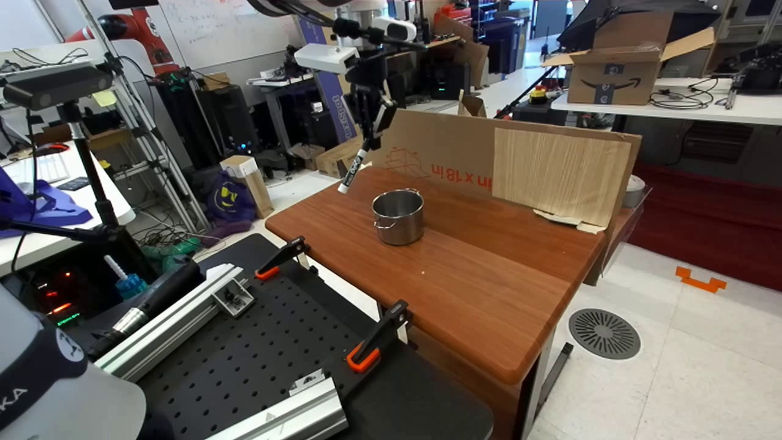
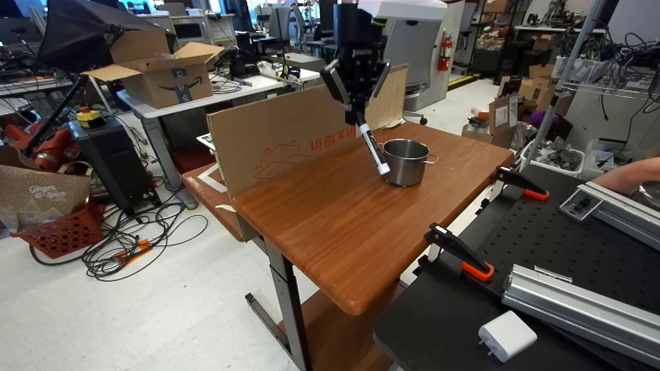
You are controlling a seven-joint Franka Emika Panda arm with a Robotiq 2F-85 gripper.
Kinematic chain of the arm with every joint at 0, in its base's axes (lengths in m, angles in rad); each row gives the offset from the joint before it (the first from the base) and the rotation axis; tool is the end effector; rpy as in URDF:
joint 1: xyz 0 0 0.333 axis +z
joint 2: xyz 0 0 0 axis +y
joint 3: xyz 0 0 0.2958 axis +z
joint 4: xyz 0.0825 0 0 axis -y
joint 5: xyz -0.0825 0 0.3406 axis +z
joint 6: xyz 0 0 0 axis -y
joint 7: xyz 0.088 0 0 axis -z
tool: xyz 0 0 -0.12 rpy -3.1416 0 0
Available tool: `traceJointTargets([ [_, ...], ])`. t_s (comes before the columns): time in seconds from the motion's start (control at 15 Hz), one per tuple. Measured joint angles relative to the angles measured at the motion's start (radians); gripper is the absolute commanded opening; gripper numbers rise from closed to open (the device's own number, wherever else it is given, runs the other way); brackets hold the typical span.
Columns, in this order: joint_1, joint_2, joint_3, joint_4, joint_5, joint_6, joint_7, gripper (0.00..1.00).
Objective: Place the marker on the desk
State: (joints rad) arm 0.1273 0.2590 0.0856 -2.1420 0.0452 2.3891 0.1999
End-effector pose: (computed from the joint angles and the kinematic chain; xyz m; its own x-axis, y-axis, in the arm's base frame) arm 0.5207 0.1130 0.2816 0.9995 -0.0223 -0.0224 -0.0234 -0.9985 -0.0489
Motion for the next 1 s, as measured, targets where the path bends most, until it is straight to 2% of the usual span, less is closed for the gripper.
traceJointTargets([
  [0.4,0.050,0.108,0.003,0.054,-0.020,0.004,0.023,0.05],
  [1.0,0.098,0.286,-0.010,0.225,-0.068,0.004,0.092,0.05],
])
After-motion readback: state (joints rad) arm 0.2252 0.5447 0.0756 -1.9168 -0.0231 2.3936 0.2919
